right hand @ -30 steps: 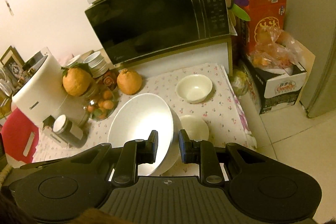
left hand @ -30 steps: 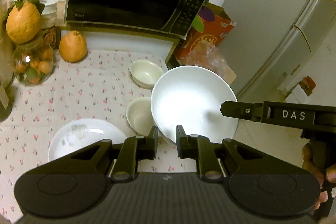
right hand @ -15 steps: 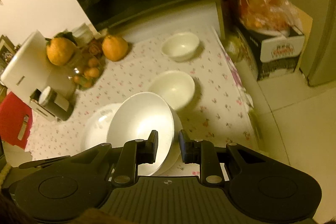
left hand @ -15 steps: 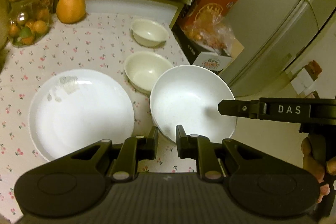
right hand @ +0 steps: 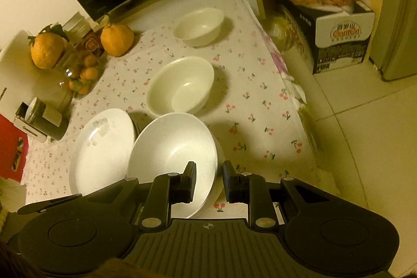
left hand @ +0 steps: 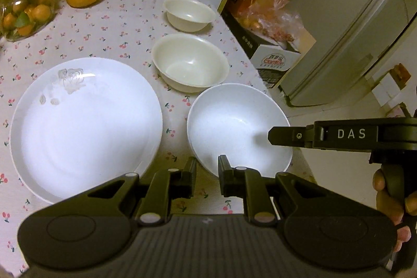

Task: Organize plates and bowls
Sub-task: 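Lower the white bowl beside the plate stack and open both tools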

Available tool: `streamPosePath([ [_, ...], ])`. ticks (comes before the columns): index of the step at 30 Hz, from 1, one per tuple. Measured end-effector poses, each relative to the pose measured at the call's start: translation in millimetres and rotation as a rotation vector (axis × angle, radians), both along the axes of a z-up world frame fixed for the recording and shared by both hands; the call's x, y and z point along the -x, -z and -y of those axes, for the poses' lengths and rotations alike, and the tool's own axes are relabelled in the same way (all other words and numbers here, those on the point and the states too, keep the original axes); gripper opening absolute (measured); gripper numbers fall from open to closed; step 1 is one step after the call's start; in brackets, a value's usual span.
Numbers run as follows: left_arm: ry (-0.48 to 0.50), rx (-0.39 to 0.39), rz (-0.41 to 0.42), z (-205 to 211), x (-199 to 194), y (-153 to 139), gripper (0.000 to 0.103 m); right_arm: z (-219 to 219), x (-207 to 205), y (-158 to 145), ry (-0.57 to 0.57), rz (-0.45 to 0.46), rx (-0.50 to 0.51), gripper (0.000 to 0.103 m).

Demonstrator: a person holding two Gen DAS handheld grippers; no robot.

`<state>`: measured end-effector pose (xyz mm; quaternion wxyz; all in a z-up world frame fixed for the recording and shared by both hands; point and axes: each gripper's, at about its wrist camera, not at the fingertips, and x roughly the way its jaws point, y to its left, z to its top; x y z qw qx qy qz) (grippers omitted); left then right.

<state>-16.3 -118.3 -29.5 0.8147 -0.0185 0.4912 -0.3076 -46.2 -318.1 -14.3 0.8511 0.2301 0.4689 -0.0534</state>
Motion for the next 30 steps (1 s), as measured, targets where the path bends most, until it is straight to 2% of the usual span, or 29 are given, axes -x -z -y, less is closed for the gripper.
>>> streamPosePath([
  [12,0.008,-0.035,-0.017,7,-6,18,0.016,-1,-10,20,-0.013,-0.036,0.023,0.024],
  [20,0.03,-0.049,0.025,11,-5,15,0.018,-3,-14,26,-0.018,-0.036,0.041,0.024],
  [30,0.05,-0.039,0.009,11,-9,17,0.019,1,-18,32,-0.015,-0.037,0.021,0.024],
])
